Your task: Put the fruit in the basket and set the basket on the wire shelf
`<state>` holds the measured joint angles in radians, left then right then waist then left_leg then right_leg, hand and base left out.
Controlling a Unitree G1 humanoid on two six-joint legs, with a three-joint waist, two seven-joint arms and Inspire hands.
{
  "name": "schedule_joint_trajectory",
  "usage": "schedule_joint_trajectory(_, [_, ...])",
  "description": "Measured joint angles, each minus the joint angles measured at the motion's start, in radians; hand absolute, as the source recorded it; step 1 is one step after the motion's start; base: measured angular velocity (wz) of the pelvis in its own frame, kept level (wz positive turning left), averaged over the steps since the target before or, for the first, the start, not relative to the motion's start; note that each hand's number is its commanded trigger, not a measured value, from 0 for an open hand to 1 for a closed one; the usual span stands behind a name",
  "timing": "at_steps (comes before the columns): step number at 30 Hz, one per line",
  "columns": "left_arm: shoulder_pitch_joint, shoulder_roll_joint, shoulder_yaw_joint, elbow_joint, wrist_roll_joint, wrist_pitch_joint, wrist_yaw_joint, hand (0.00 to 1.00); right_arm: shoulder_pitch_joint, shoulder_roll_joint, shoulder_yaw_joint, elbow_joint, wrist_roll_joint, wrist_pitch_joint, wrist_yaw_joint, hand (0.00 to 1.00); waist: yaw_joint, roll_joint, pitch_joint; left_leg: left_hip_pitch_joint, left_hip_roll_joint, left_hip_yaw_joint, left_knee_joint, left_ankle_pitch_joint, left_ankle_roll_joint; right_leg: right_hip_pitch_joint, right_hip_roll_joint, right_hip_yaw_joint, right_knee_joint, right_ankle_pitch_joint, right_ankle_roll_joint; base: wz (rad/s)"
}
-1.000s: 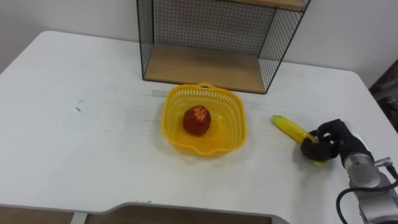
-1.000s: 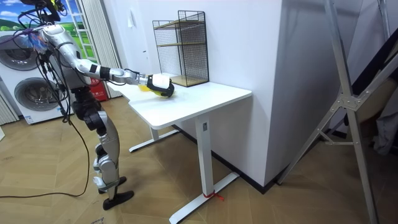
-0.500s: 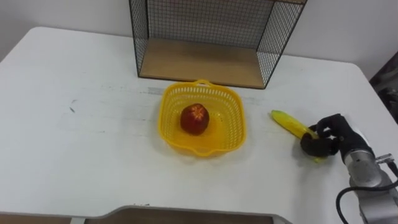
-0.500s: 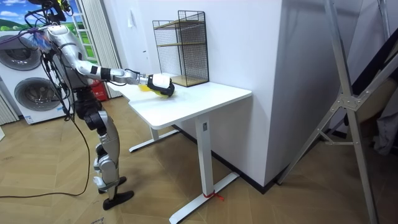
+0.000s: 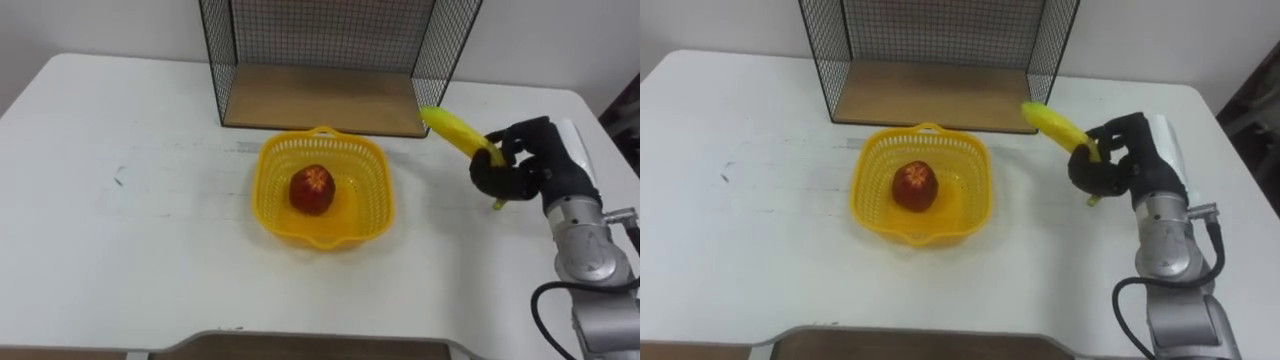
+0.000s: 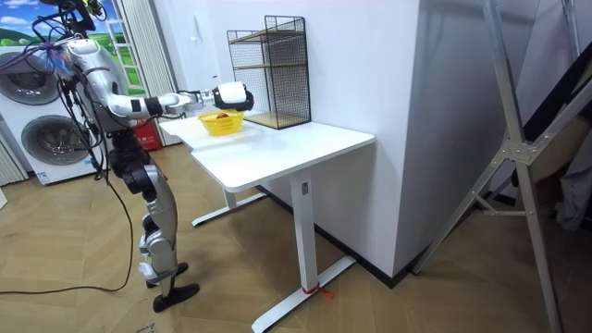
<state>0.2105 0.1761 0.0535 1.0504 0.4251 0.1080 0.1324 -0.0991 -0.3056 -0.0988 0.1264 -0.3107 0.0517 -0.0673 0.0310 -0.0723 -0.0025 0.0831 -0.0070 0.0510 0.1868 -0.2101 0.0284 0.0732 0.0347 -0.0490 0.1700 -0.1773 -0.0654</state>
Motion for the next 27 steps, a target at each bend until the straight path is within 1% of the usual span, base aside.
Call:
schedule_joint_trajectory(2, [0.007, -0.006, -0.001, 0.0, 0.0, 0.0, 0.0, 0.0, 0.0, 0.01, 0.0, -0.023, 0.0, -0.005, -0.021, 1.0, 0.0, 0.0, 0.0008, 0.0, 0.0, -0.003, 0.0, 0.0, 0.0, 0.001, 0.0, -0.001, 0.0, 0.0, 0.0, 0.0])
schedule_joint_trajectory(4, [0.008, -0.006, -0.008, 0.0, 0.0, 0.0, 0.0, 0.0, 0.0, 0.017, 0.0, -0.023, 0.006, -0.009, -0.032, 1.0, 0.002, 0.0, 0.0015, 0.0, 0.0, -0.004, 0.0, 0.0, 0.0, 0.001, 0.0, -0.002, 0.0, 0.0, 0.0, 0.0])
schedule_joint_trajectory(7, [0.007, -0.007, -0.027, -0.001, 0.001, 0.0, 0.0, 0.0, 0.0, 0.029, 0.003, -0.023, 0.035, -0.009, -0.044, 1.0, 0.002, 0.004, 0.0069, -0.003, 0.0, -0.004, 0.0, 0.0, 0.0, -0.003, 0.0, 0.0, 0.0, 0.0, 0.0, -0.01])
schedule_joint_trajectory(9, [0.007, -0.007, -0.028, 0.0, 0.001, 0.001, 0.0, 0.0, 0.0, 0.029, 0.012, -0.024, 0.056, -0.009, -0.053, 1.0, 0.005, 0.006, 0.0087, -0.006, 0.0, -0.002, 0.0, 0.0, 0.0, -0.007, 0.001, 0.006, 0.0, 0.0, 0.0, -0.05])
schedule_joint_trajectory(11, [0.004, -0.007, -0.028, -0.001, 0.0, 0.001, 0.0, 0.0, -0.001, 0.029, 0.027, -0.048, 0.064, -0.009, -0.057, 1.0, 0.004, 0.008, 0.0076, -0.019, 0.0, -0.001, 0.001, 0.0, 0.0, -0.022, 0.001, 0.006, 0.001, 0.0, 0.0, -0.02])
schedule_joint_trajectory(17, [-0.02, -0.009, -0.028, -0.009, -0.001, -0.006, 0.0, 0.0, -0.001, 0.029, 0.04, -0.135, 0.065, -0.01, -0.049, 1.0, 0.003, 0.007, 0.0075, -0.022, 0.001, 0.0, 0.001, 0.0, 0.0, -0.019, 0.001, 0.004, 0.002, 0.0, 0.0, 0.0])
schedule_joint_trajectory(19, [-0.025, -0.011, -0.027, -0.009, -0.001, -0.006, 0.0, 0.0, -0.001, 0.029, 0.047, -0.153, 0.04, -0.01, -0.045, 1.0, 0.004, 0.006, 0.0069, -0.022, 0.001, -0.001, 0.0, 0.0, 0.0, -0.021, 0.0, -0.003, 0.001, 0.0, 0.0, 0.0])
schedule_joint_trajectory(23, [-0.039, -0.019, -0.027, -0.008, -0.001, -0.007, 0.0, 0.0, -0.001, 0.029, 0.079, -0.173, -0.031, -0.01, -0.002, 1.0, 0.004, 0.004, 0.0052, -0.021, 0.002, -0.001, 0.0, 0.0, 0.0, -0.021, 0.0, -0.003, 0.002, 0.0, 0.0, 0.0])
schedule_joint_trajectory(27, [-0.049, -0.027, -0.026, -0.007, -0.001, -0.014, 0.0, 0.0, 0.0, 0.029, 0.089, -0.177, -0.043, -0.007, 0.031, 1.0, 0.007, 0.003, 0.0047, -0.021, 0.001, 0.0, 0.0, 0.0, 0.0, -0.022, 0.0, -0.003, 0.003, 0.001, 0.0, 0.0])
